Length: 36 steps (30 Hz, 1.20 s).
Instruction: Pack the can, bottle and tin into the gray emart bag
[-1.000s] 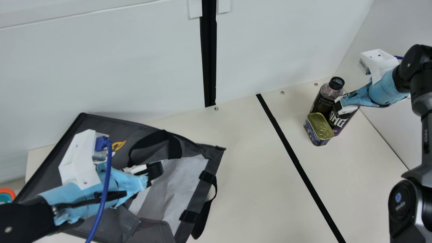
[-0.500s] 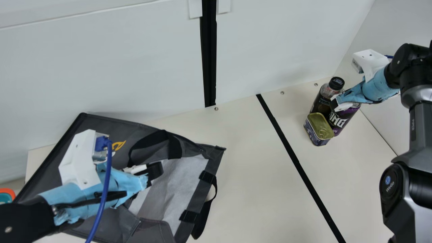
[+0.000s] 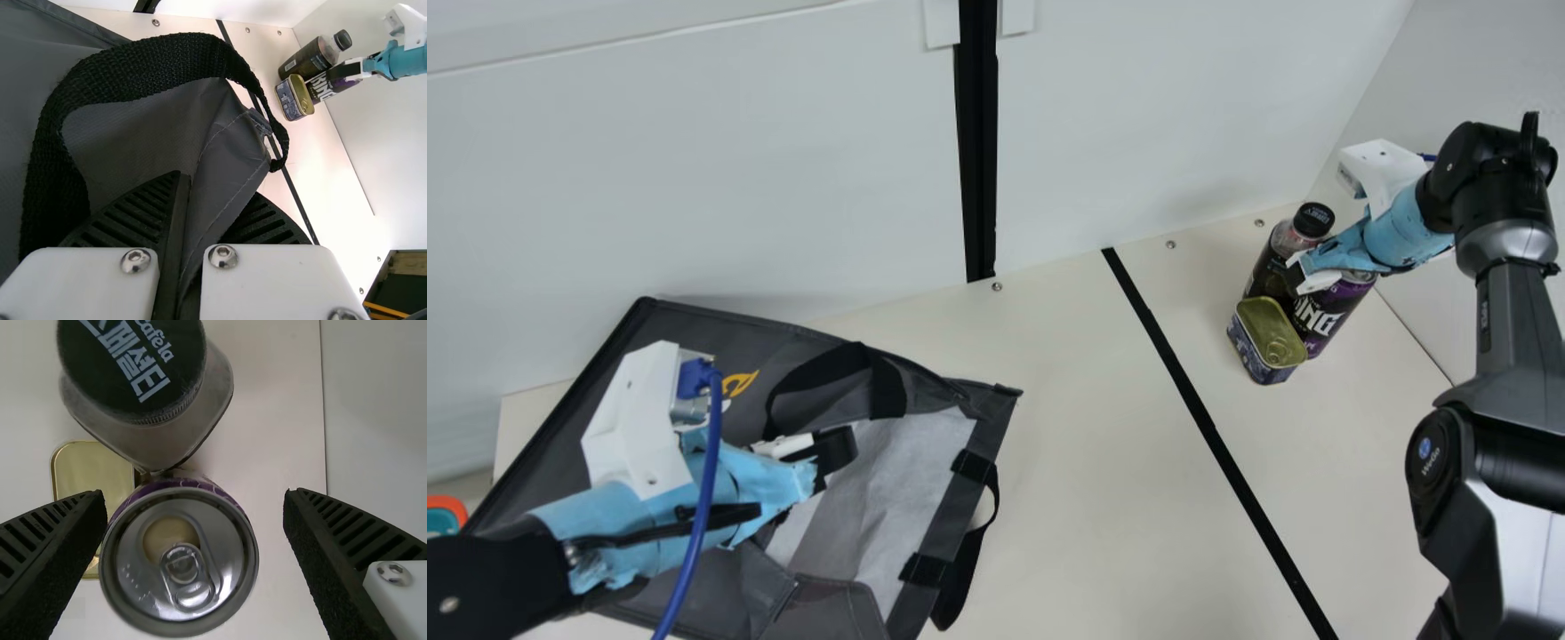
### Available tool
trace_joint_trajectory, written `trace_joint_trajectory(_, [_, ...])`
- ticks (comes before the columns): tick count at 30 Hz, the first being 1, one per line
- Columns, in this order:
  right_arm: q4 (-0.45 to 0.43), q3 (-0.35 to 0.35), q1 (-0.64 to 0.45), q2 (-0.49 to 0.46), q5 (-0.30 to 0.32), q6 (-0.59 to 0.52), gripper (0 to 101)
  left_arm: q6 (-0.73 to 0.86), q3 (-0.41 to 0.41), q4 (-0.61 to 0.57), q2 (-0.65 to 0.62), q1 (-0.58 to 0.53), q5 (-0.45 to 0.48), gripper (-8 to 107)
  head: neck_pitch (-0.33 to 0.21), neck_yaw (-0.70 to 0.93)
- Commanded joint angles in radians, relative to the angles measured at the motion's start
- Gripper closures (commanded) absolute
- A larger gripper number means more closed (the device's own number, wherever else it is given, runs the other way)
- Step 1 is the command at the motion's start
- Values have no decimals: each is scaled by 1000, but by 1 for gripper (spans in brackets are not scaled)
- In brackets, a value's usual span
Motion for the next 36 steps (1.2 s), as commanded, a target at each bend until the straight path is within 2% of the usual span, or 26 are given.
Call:
trace_joint_trajectory(1, [4, -4, 1, 7, 0, -2, 31, 0, 0, 0, 0, 0, 0, 89, -23, -1])
trace_joint_trajectory(11, [23, -14, 1, 31, 0, -12, 97, 0, 0, 0, 0, 0, 0, 89, -23, -1])
trace_joint_trajectory(12, [25, -15, 1, 31, 0, -13, 101, 0, 0, 0, 0, 0, 0, 89, -23, -1])
trace_joint_trajectory(26, [12, -20, -5, -16, 0, -22, 101, 0, 0, 0, 0, 0, 0, 89, -23, -1])
trace_joint_trajectory(36, [-13, 22, 3, -104, 0, -11, 101, 0, 0, 0, 0, 0, 0, 89, -23, -1])
